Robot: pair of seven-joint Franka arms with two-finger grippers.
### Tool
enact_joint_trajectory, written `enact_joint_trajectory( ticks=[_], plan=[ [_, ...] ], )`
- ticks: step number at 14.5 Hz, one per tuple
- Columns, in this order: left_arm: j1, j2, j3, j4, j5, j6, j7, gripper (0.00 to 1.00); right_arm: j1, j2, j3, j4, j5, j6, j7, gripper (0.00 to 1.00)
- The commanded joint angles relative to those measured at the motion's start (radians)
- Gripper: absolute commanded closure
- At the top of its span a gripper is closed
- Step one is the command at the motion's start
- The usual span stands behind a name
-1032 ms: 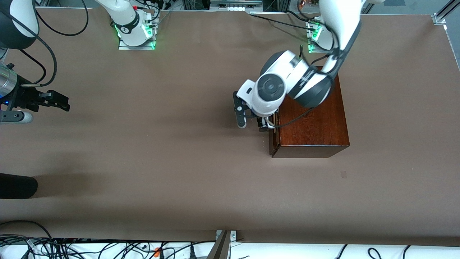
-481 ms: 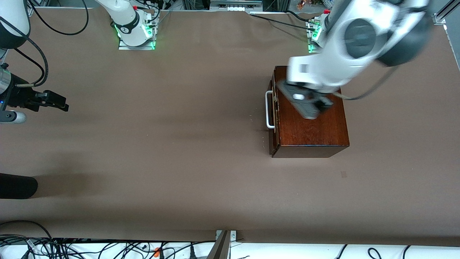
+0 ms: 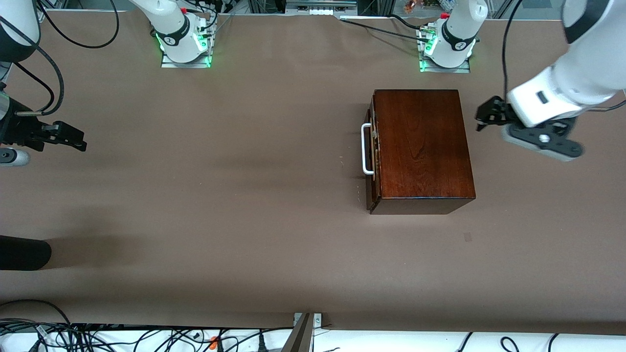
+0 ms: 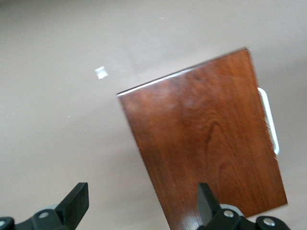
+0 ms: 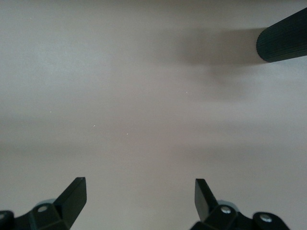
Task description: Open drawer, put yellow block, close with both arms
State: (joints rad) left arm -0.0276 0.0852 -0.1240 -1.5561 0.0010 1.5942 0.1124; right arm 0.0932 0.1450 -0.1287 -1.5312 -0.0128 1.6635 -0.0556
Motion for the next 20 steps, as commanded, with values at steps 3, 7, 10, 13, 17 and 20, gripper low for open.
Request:
enact_joint_trajectory(
  ticks=[3, 7, 10, 13, 17, 20],
  plan=[
    [0.06, -0.153, 0.029, -0.194, 0.013, 0.092, -0.134, 0.0, 0.006, -0.018, 0.011, 0.016, -0.01, -0.031, -0.004, 0.0],
    [0.052, -0.15, 0.056, -0.171, 0.011, 0.064, -0.123, 0.0, 0.0, -0.013, 0.0, 0.014, 0.001, -0.03, 0.0, 0.0],
    [0.005, -0.133, 0.109, -0.153, 0.007, 0.064, -0.03, 0.0, 0.002, -0.013, 0.003, 0.013, 0.001, -0.033, -0.001, 0.0],
    [-0.009, -0.114, 0.116, -0.133, 0.008, 0.063, -0.023, 0.0, 0.002, -0.013, 0.003, 0.013, 0.002, -0.033, 0.0, 0.0],
    [-0.022, -0.116, 0.13, -0.128, 0.011, 0.06, -0.03, 0.0, 0.002, -0.013, -0.002, 0.01, 0.033, -0.033, 0.0, 0.0],
    [-0.009, -0.102, 0.129, -0.125, 0.002, 0.059, -0.024, 0.0, 0.002, -0.013, -0.002, 0.006, 0.036, -0.031, -0.003, 0.0]
  ],
)
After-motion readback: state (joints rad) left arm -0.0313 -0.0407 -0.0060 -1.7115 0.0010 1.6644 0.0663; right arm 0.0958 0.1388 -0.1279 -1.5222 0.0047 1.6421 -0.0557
